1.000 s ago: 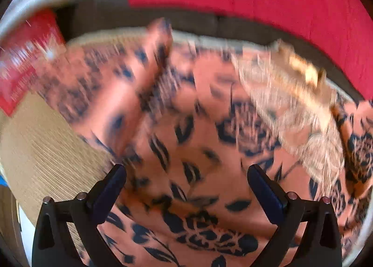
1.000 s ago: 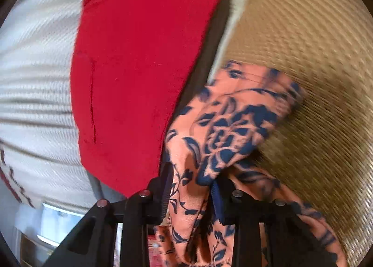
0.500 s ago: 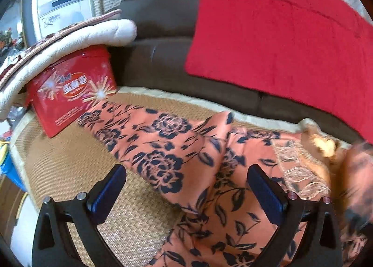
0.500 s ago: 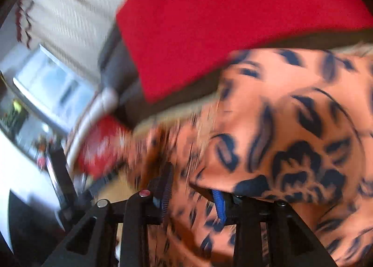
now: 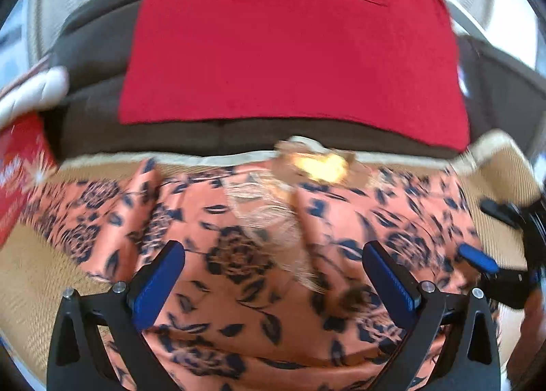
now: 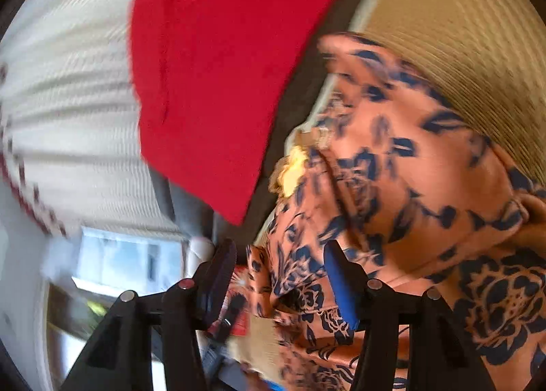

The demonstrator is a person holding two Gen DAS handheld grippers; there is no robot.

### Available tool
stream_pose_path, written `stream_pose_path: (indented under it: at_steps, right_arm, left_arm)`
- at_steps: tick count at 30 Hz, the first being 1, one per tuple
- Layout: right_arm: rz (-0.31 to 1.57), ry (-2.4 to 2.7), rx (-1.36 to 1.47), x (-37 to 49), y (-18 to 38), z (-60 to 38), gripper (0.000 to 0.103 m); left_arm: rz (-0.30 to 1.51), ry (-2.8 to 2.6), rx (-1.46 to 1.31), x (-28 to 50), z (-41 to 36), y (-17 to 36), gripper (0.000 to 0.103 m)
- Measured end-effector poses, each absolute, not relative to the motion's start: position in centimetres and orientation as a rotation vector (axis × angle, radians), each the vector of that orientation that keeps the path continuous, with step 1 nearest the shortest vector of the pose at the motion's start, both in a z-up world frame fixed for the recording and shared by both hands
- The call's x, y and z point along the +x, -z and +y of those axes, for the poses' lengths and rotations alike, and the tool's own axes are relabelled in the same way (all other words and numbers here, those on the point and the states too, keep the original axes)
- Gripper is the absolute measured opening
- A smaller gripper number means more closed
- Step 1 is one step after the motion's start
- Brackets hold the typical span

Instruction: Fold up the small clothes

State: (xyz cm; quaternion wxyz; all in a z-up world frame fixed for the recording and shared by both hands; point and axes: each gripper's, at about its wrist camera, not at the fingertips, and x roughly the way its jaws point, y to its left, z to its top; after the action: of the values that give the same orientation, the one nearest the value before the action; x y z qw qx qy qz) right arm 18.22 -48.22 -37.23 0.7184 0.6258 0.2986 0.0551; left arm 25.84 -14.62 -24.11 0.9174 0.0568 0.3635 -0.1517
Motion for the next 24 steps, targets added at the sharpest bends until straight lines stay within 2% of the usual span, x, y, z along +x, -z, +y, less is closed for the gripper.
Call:
stream_pose_path:
  at_steps: [6, 11, 13, 14, 17, 19, 24]
  right_arm:
    - [0.701, -0.019, 1.45, 19.5, 39.6, -49.6, 0.056]
    - [0.717, -0.048, 1.443, 22.6, 40.5, -48.5, 0.056]
    - [0.687, -0.12, 1.47, 23.3, 40.6, -48.3, 0.042]
    - [0.667, -0.163, 1.491, 23.8, 40.7, -48.1, 0.04]
    - [0.626, -0.277, 1.528, 25.5, 40.0, -47.2, 0.04]
    - [0.624, -0.356, 1.562, 26.6, 40.0, -46.4, 0.04]
    - [0.639, -0.411, 1.637, 28.4, 41.3, -44.3, 0.04]
  left_arm:
    - [0.702, 0.29, 0.329, 25.5, -19.2, 25.9, 0.102]
    - [0.699, 0.363, 0.415, 24.7, -21.5, 26.6, 0.084]
    - [0.713, 0.38, 0.435, 24.7, -22.0, 27.0, 0.068]
    - [0.732, 0.397, 0.421, 24.8, -22.0, 27.1, 0.067]
    - [0.752, 0.442, 0.354, 25.0, -21.5, 26.8, 0.071]
    - [0.743, 0.437, 0.345, 24.7, -21.4, 26.6, 0.085]
    - [0.774, 0.471, 0.291, 25.3, -21.2, 26.9, 0.086]
